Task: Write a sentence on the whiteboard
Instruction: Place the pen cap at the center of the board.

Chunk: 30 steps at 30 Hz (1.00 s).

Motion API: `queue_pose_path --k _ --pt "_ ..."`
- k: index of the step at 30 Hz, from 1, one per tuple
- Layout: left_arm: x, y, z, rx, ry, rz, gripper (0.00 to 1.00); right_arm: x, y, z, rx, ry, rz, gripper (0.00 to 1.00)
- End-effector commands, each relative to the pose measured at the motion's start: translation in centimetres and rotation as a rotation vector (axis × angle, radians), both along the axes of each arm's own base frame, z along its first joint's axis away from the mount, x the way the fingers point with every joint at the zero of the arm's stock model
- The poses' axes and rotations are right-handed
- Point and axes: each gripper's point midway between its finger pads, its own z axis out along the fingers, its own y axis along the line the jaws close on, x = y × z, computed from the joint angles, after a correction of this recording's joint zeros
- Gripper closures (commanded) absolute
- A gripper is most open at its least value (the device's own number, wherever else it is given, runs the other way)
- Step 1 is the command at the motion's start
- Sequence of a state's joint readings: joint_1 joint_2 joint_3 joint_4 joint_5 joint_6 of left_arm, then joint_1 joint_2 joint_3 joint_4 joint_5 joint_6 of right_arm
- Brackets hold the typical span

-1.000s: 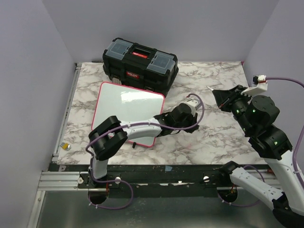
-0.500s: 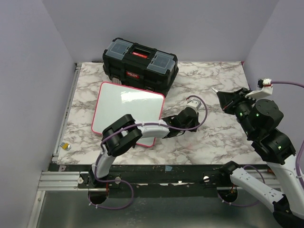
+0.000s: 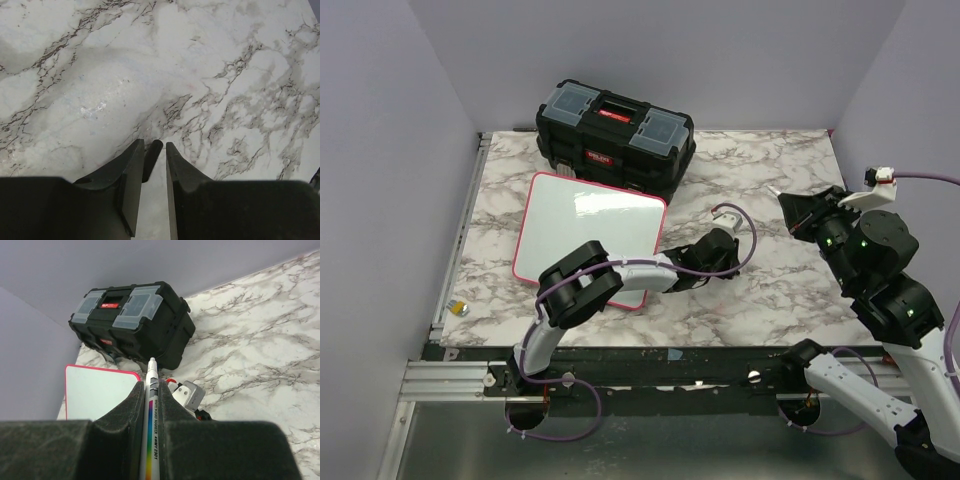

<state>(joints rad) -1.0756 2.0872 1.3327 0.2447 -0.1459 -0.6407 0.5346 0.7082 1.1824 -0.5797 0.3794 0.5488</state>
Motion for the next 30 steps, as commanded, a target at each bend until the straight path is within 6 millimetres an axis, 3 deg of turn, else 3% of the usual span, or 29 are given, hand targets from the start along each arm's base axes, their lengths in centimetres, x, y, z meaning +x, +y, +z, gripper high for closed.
queue_pose_path --k 1,4,8,13,19,25,30 --pt "-0.4 0.2 1.2 -0.006 -0.017 0.006 0.74 -0.2 -0.8 0.1 -0.009 0.001 -0.029 0.99" --pt "-1.0 0.4 2.5 -0.012 -0.037 -0.003 0.73 -0.2 -0.8 0.3 -0.007 -0.002 -0.029 0.99" --pt "-2.1 1.6 6.0 -0.019 -0.089 -0.012 0.71 -0.1 -0.9 0.9 -0.015 -0.012 -0.034 0.99" --pt "-3.4 5.8 9.8 -0.003 -0.145 0.002 0.70 0.1 -0.6 1.7 -0.019 -0.024 -0.027 0.99" --pt "-4.9 13.7 11.3 0.074 -0.196 0.088 0.66 0.4 -0.2 2.0 -0.020 -0.030 -0.012 0.99" --pt "-6.4 24.1 9.0 0.154 -0.203 0.284 0.47 0.7 0.4 2.0 -0.016 -0.028 0.008 0.99" --pt "-6.9 32.4 5.7 0.149 -0.119 0.523 0.42 1.0 1.3 1.6 -0.002 -0.016 0.043 0.99"
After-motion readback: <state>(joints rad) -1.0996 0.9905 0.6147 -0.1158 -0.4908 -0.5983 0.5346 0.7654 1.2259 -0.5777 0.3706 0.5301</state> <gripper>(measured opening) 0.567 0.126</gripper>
